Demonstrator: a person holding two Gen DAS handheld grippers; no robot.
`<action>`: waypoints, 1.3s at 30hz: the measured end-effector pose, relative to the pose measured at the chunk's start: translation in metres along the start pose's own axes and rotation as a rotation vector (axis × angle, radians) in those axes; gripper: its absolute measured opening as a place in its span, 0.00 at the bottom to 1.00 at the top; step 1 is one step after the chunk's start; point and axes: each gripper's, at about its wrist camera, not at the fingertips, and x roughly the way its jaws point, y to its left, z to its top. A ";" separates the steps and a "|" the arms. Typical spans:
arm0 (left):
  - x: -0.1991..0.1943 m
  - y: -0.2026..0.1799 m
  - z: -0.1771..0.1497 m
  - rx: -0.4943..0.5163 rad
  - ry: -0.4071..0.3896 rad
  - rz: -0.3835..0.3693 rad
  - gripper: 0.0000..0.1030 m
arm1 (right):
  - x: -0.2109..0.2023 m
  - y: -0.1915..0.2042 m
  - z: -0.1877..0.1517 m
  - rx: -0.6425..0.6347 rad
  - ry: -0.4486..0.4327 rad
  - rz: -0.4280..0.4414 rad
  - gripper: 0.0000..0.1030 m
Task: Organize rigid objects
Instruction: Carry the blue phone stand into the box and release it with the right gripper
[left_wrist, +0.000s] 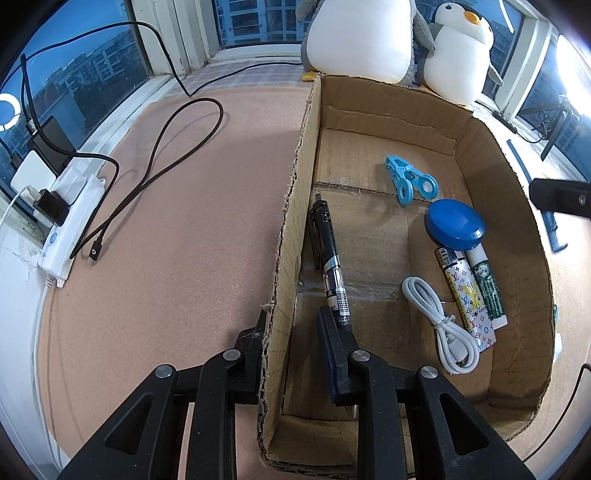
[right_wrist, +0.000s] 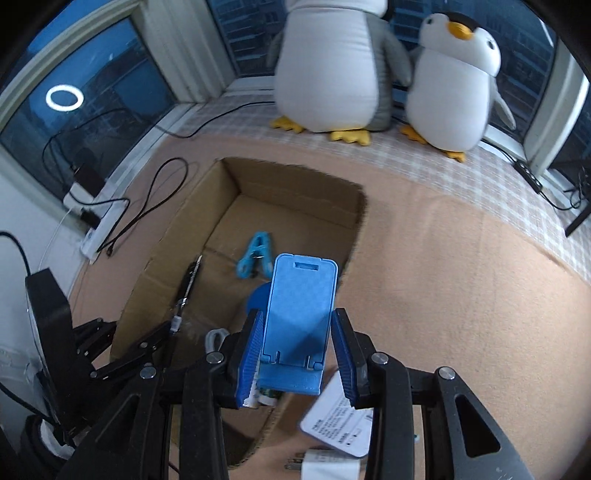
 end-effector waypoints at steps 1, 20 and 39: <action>0.000 0.000 0.000 0.000 0.000 0.000 0.24 | 0.002 0.003 -0.001 -0.007 0.003 0.003 0.33; 0.000 0.000 0.000 0.003 -0.002 0.002 0.24 | -0.012 0.008 -0.015 -0.026 -0.001 0.005 0.53; -0.001 -0.002 0.000 0.014 -0.004 0.003 0.23 | -0.034 -0.098 -0.101 0.268 0.110 -0.017 0.53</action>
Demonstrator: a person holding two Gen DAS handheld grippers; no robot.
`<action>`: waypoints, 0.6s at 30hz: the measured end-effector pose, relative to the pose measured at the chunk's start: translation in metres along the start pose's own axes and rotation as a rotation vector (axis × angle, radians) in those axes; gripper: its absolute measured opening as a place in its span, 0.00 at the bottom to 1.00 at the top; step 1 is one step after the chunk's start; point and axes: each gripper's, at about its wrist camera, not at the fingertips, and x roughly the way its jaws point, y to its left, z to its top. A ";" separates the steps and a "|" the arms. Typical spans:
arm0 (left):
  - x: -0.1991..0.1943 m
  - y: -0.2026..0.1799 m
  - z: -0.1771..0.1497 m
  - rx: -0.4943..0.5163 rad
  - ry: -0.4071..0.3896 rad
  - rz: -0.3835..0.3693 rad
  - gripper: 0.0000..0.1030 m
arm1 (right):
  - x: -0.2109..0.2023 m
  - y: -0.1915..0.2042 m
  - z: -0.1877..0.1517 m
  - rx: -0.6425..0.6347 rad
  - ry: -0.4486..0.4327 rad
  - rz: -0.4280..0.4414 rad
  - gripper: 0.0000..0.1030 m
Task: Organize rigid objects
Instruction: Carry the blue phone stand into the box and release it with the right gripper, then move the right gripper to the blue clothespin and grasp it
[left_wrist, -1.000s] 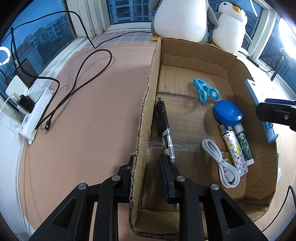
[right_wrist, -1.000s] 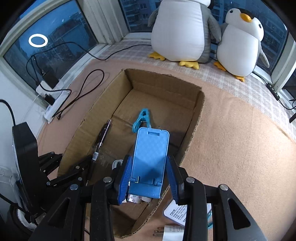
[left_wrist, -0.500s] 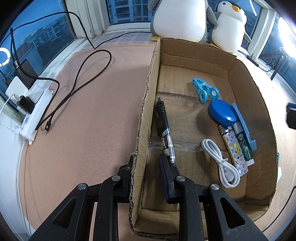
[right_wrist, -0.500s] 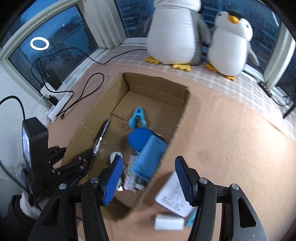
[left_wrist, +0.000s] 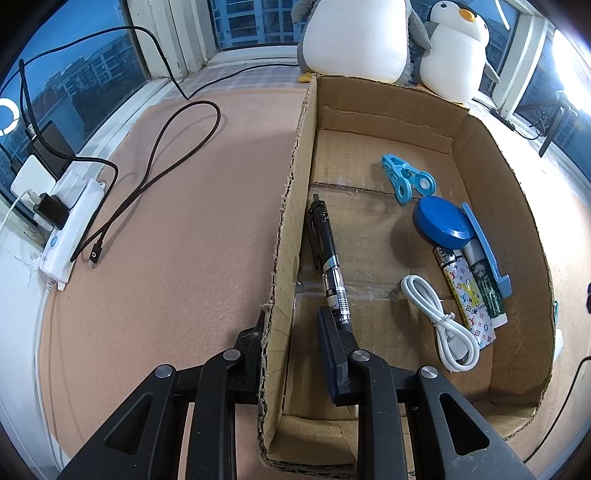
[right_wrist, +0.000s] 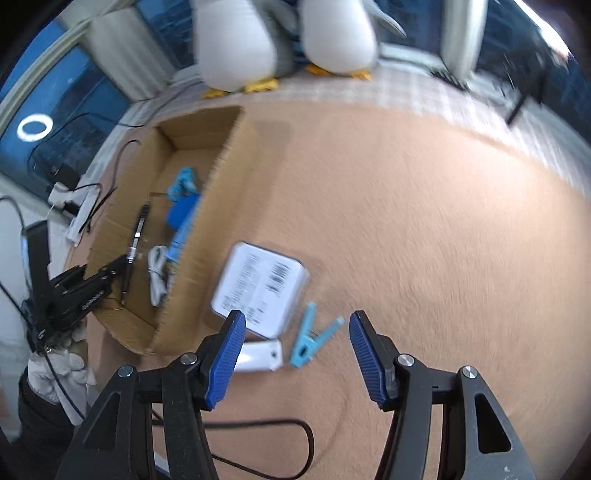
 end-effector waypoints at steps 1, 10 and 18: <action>0.000 -0.001 -0.001 0.001 0.000 0.000 0.23 | 0.004 -0.005 -0.001 0.024 0.013 0.013 0.53; 0.000 -0.001 -0.001 0.001 -0.001 -0.002 0.24 | 0.030 -0.018 -0.004 0.095 0.075 0.038 0.41; 0.000 -0.001 -0.001 0.002 -0.001 -0.001 0.23 | 0.047 -0.009 -0.007 0.062 0.106 -0.013 0.35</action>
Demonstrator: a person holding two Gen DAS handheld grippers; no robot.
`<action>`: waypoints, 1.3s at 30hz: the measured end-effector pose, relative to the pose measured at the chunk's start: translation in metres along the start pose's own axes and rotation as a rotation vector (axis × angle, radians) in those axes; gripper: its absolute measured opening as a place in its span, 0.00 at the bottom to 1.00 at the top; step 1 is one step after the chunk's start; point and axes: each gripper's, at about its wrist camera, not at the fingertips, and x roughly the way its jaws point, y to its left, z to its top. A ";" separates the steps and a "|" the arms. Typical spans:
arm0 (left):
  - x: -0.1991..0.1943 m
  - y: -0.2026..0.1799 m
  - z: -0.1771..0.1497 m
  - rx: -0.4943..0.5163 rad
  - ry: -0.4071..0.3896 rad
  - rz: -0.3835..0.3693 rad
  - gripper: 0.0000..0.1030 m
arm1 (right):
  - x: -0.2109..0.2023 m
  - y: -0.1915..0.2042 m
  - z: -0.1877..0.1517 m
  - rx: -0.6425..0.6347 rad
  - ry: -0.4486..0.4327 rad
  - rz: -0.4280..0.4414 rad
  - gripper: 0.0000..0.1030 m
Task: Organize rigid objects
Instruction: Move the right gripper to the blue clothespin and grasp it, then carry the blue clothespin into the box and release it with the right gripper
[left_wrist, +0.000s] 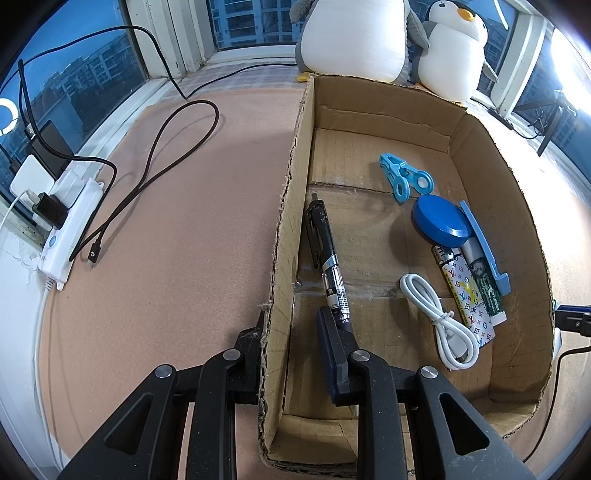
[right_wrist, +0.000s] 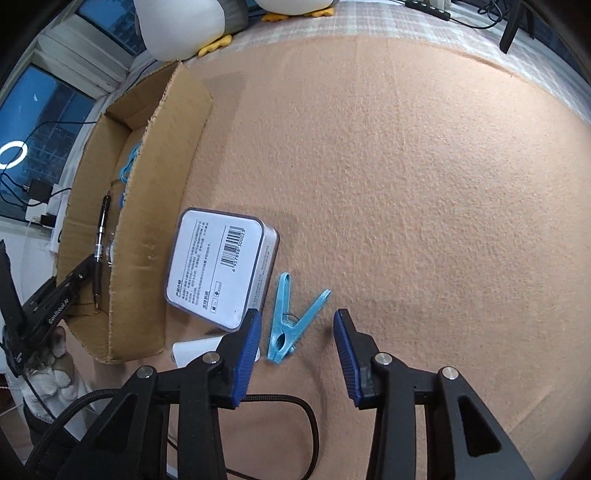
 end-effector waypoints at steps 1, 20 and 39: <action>0.000 0.000 0.000 0.000 0.000 0.000 0.24 | 0.001 0.003 0.000 -0.012 0.000 -0.016 0.35; 0.001 -0.001 0.000 0.001 0.000 0.001 0.24 | -0.031 -0.013 0.009 -0.068 -0.109 -0.106 0.19; 0.001 -0.003 -0.001 -0.002 -0.004 0.009 0.24 | -0.051 0.053 0.039 -0.152 -0.238 -0.066 0.19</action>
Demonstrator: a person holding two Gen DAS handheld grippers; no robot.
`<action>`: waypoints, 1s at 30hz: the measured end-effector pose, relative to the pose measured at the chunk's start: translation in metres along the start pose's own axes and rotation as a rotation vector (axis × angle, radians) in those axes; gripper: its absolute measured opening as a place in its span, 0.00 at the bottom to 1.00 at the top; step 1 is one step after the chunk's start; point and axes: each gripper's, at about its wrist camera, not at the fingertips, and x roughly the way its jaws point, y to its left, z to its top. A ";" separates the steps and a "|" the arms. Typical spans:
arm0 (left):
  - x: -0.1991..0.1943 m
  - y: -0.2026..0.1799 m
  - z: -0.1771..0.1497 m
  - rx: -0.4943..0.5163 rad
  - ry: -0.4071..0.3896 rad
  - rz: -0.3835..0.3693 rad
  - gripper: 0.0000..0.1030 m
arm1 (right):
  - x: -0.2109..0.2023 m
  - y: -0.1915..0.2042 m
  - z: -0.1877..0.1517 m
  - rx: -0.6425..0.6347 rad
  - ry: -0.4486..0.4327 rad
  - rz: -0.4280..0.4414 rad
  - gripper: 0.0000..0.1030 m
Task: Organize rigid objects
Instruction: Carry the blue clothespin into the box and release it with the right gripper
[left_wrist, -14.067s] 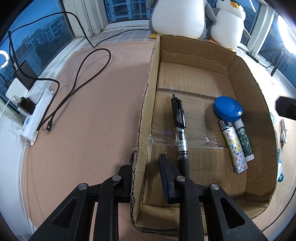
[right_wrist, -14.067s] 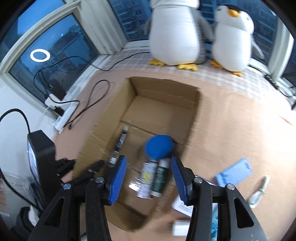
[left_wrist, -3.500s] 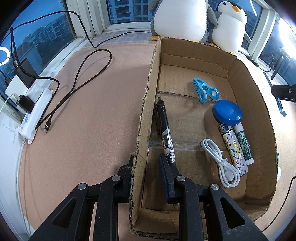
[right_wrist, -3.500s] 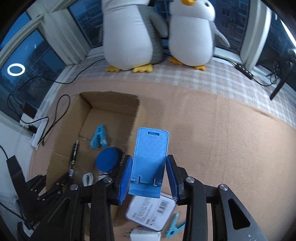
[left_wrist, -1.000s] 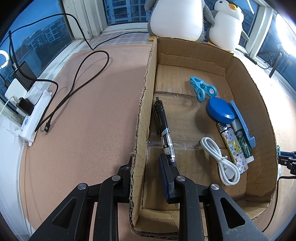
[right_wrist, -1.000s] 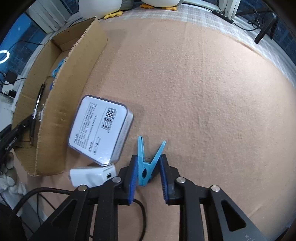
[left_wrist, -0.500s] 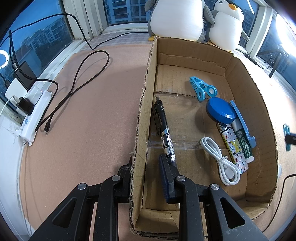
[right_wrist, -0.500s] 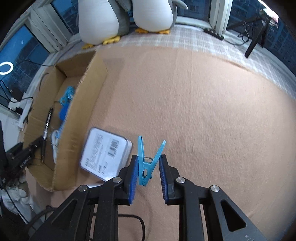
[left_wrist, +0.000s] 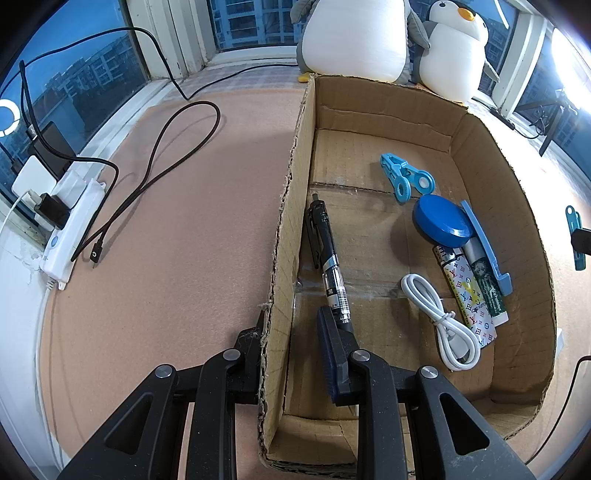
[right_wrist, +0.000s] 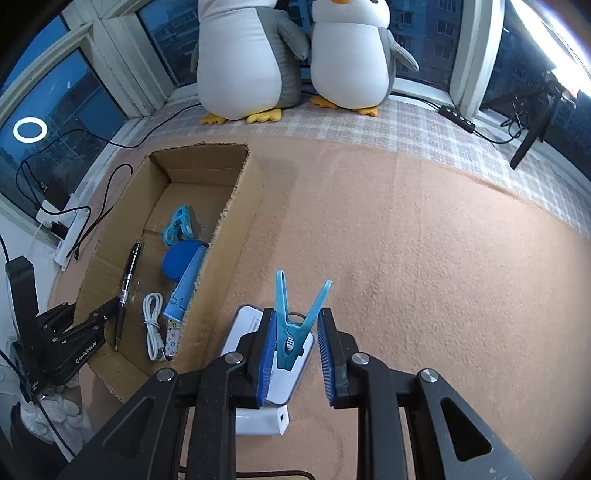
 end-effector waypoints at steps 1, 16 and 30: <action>0.000 0.000 0.000 0.001 0.000 0.001 0.24 | 0.000 0.001 0.000 -0.002 -0.002 0.002 0.19; 0.000 -0.001 0.000 0.001 0.000 0.002 0.24 | -0.002 0.043 0.029 -0.073 -0.066 0.068 0.20; 0.000 -0.001 0.000 0.000 0.000 0.001 0.24 | 0.025 0.083 0.058 -0.140 -0.050 0.090 0.20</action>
